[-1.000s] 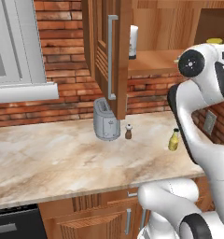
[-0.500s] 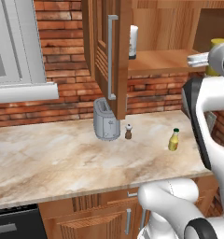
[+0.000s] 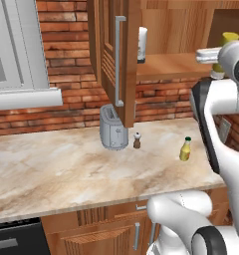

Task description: Pick the mustard and mustard from the counter and place them in the cabinet.

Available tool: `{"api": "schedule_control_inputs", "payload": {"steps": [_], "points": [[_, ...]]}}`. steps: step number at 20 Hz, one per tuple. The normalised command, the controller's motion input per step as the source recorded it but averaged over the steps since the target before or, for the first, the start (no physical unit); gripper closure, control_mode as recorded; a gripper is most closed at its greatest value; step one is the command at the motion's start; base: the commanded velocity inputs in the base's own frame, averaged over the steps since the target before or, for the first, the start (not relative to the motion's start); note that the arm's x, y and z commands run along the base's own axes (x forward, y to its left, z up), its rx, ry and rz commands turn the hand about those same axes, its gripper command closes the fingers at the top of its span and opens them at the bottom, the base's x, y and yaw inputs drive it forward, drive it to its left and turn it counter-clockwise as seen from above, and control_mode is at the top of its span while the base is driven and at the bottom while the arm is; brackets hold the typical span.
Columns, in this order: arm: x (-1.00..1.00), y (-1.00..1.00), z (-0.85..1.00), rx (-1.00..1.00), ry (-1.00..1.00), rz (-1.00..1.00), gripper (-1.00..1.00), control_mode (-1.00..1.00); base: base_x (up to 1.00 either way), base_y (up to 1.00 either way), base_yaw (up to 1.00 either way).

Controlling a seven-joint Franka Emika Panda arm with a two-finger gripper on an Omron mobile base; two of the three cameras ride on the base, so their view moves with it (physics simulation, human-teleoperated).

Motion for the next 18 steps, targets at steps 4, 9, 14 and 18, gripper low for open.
{"api": "schedule_control_inputs", "payload": {"steps": [4, 9, 14, 18], "points": [[0.49, 0.12, 0.13, 0.08, 0.0, 0.07, 1.0, -1.0, 0.0, 0.0, 0.0], [0.54, 0.03, 0.13, 0.08, 0.0, 0.12, 1.0, -1.0, 0.0, 0.0, 0.0], [0.28, 0.0, 0.01, 0.01, 0.0, 0.04, 1.0, -1.0, 0.0, 0.0, 0.0], [0.11, 0.0, -0.11, 0.0, 0.0, 0.03, 1.0, -1.0, 0.0, 0.0, 0.0]]}}
